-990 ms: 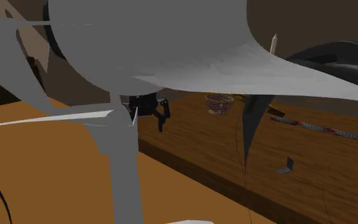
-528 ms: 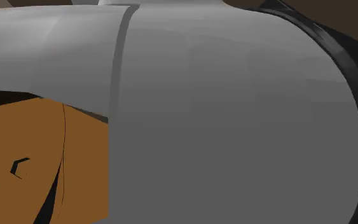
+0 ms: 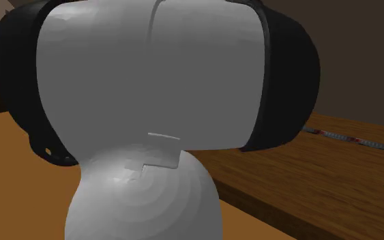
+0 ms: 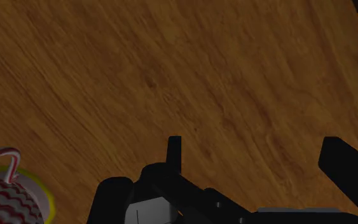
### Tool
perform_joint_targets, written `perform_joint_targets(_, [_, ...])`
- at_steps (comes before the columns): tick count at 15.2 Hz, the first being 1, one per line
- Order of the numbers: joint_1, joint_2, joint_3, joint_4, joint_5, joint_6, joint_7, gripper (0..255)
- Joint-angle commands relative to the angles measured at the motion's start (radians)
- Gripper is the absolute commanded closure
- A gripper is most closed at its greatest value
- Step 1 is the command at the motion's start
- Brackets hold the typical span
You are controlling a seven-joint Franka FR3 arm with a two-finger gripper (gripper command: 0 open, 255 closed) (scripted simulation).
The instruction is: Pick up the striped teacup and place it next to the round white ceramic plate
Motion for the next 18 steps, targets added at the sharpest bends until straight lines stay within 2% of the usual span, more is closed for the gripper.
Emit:
perform_joint_targets(1, [-0.01,0.073,-0.025,0.068,-0.004,0.013,-0.037,0])
perform_joint_targets(9, [-0.051,0.353,-0.094,0.389,0.022,0.0,-0.162,0])
perform_joint_targets(15, [-0.109,0.599,-0.128,0.721,0.076,-0.067,-0.252,0])
perform_joint_targets(18, [-0.109,0.589,-0.126,0.667,0.073,-0.022,-0.25,0])
